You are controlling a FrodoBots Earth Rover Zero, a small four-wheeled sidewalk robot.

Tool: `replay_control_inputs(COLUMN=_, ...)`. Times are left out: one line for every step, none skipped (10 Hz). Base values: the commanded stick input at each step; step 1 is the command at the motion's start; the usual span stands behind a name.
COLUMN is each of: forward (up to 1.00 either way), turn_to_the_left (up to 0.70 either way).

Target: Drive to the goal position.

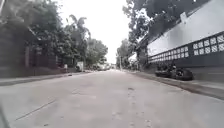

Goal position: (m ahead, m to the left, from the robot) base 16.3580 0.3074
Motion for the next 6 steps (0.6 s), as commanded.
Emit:
replay_control_inputs(forward=0.70, turn_to_the_left=0.00)
replay_control_inputs(forward=0.70, turn_to_the_left=-0.16)
replay_control_inputs(forward=0.70, turn_to_the_left=-0.22)
replay_control_inputs(forward=0.70, turn_to_the_left=0.00)
replay_control_inputs(forward=0.70, turn_to_the_left=0.00)
replay_control_inputs(forward=0.70, turn_to_the_left=0.00)
